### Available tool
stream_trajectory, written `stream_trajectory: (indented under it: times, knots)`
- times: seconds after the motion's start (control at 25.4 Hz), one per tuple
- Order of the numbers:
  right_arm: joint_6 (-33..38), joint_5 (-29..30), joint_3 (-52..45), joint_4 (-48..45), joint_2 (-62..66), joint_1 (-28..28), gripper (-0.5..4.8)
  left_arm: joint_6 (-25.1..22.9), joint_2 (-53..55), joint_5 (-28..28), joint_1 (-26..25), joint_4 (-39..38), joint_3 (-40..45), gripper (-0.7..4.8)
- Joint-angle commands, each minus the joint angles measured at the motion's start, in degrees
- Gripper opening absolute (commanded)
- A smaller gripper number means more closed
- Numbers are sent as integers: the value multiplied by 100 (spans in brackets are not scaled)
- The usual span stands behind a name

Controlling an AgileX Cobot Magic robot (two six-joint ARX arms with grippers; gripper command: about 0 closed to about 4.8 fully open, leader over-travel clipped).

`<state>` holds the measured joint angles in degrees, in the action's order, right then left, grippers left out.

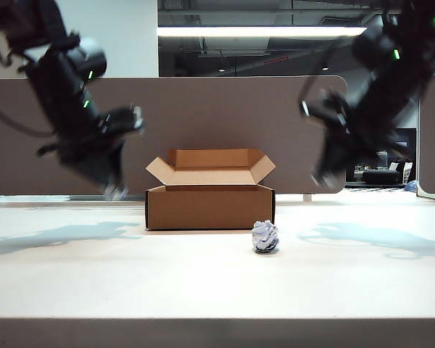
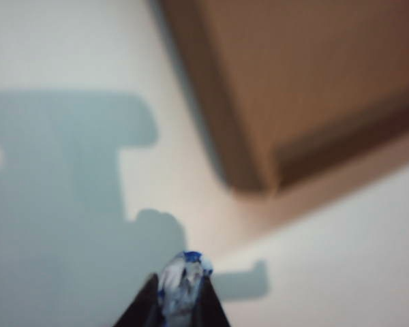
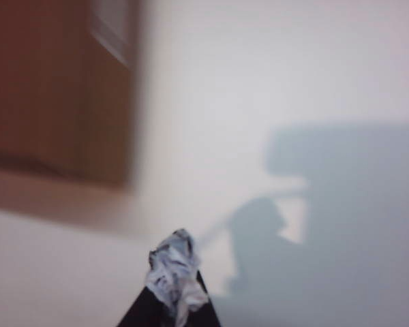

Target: Pick up all the paper balls on the table and put them in the paper box.

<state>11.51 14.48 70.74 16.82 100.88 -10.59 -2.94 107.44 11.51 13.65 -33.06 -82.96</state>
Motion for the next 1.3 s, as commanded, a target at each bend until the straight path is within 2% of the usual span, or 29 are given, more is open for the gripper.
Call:
stream_trajectory:
  times: [0.04, 0.16, 0.2, 0.28, 0.31, 0.39, 0.43, 0.47, 0.55, 0.75, 0.79, 0.87, 0.94, 0.98, 1.06, 1.3]
  knots:
    - [9, 413, 699, -302, -15, -157, 13, 201, -33, 81, 118, 415, -664, 52]
    - [31, 549, 1117, -564, 105, -299, 12, 442, 0, 223, 190, 914, -925, 52]
    - [59, 730, 1436, -636, 295, -398, 12, 654, 57, 468, 247, 1228, -1049, 53]
    - [52, 903, 1862, -636, 621, -546, 19, 748, 177, 586, 291, 1405, -1209, 80]
    - [55, 901, 1963, -643, 723, -590, 47, 748, 240, 586, 334, 1458, -1248, 117]
    - [61, 903, 2153, -627, 925, -671, 119, 774, 299, 634, 343, 1558, -1274, 245]
    - [74, 903, 2205, -621, 979, -688, 154, 780, 328, 671, 343, 1602, -1274, 279]
    - [94, 925, 2251, -634, 1056, -715, 190, 791, 334, 680, 343, 1596, -1274, 283]
    - [96, 955, 2256, -636, 1071, -717, 214, 787, 337, 673, 343, 1576, -1274, 283]
    - [96, 960, 2256, -608, 1040, -710, 218, 787, 332, 678, 343, 1416, -1340, 283]
    - [94, 990, 2256, -542, 1025, -706, 228, 787, 332, 699, 343, 1316, -1370, 282]
    - [-44, 1132, 2267, -212, 946, -699, 303, 734, 315, 883, 343, 850, -1480, 282]
    - [-442, 1307, 2269, 313, 846, -699, 440, 723, 278, 977, 343, 186, -1576, 282]
    - [-656, 1224, 2267, 890, 743, -699, 443, 662, 199, 997, 343, -354, -1578, 279]
    - [-907, 1038, 2267, 1486, 636, -704, 442, 479, 116, 994, 341, -968, -1576, 277]
    - [-951, 413, 2264, 3298, 378, -824, 441, 157, -144, 977, 343, -2616, -1569, 268]
